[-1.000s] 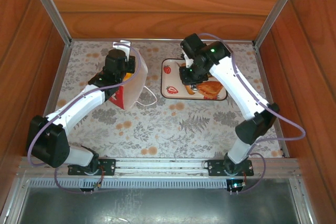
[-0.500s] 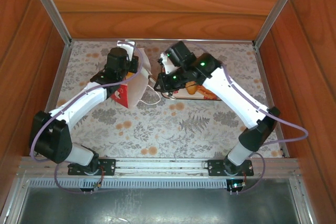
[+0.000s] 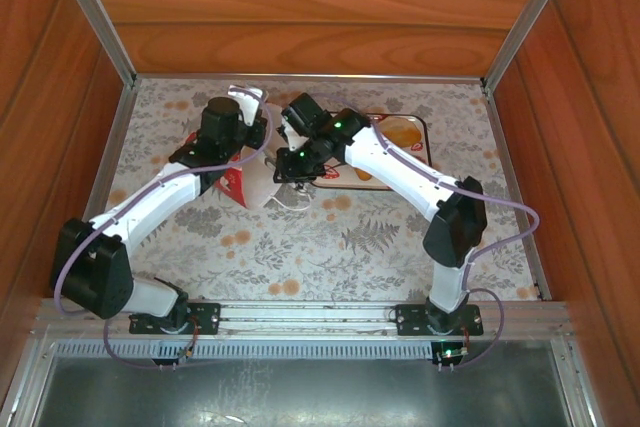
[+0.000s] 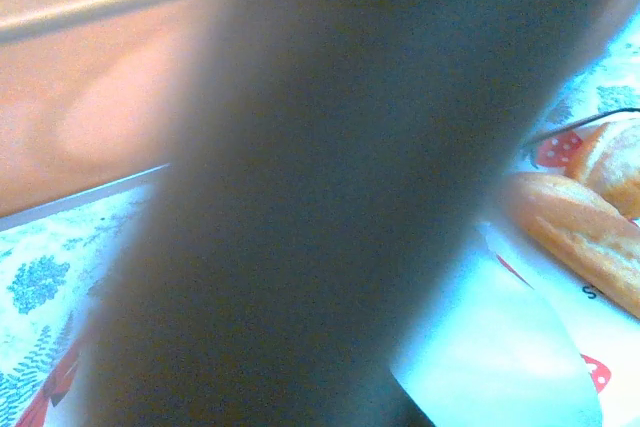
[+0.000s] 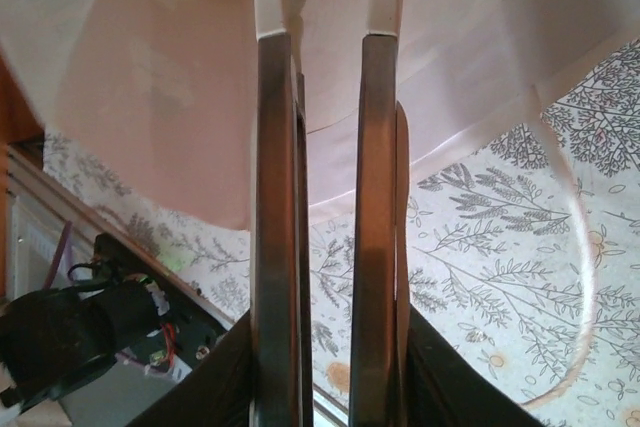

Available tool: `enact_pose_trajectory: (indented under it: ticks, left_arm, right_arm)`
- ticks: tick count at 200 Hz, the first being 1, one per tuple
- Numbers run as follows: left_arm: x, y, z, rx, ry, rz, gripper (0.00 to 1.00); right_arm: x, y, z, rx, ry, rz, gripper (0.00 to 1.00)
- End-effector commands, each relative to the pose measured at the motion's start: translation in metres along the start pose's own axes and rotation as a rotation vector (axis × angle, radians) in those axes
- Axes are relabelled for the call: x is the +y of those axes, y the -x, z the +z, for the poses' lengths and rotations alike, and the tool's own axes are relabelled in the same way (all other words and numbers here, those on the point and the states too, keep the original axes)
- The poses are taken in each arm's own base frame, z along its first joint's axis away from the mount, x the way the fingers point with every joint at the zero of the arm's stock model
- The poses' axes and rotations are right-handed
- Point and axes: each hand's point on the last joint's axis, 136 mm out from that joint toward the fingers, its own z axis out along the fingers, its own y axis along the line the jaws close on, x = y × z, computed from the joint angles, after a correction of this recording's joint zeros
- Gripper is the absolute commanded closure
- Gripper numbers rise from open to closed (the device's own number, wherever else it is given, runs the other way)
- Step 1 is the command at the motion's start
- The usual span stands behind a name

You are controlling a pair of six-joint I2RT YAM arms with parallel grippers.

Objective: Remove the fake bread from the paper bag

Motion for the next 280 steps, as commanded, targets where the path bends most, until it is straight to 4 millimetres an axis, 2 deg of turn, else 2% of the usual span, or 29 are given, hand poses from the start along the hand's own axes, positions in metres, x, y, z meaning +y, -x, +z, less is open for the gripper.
enact_pose_trajectory:
  ticks: [1,38,94,147,177,280]
  left_arm:
    - [-0.005,-0.004,-0.007,-0.001,-0.040,0.036,1.00]
    - [-0.008,-0.016,-0.010,0.015,-0.063,0.042,1.00]
    - [-0.011,-0.019,-0.022,0.003,-0.082,0.075,1.00]
    - [-0.005,-0.013,-0.020,-0.005,-0.053,0.055,1.00]
    - [0.000,-0.009,-0.016,-0.011,-0.026,0.030,1.00]
    - [-0.005,-0.007,-0.023,-0.035,-0.057,-0.003,1.00]
  right_arm:
    - [0.000,0.007,0.007,-0.028,-0.018,0.020,0.63]
    - [0.002,0.008,0.021,-0.028,0.008,0.034,0.61]
    - [0.008,0.004,0.046,-0.081,0.137,0.000,0.61]
    - [0.012,0.001,0.042,-0.175,0.200,-0.022,0.60]
    - [0.014,0.000,0.047,-0.168,0.232,-0.005,0.60]
    - [0.041,0.022,0.057,-0.168,0.362,0.015,0.54]
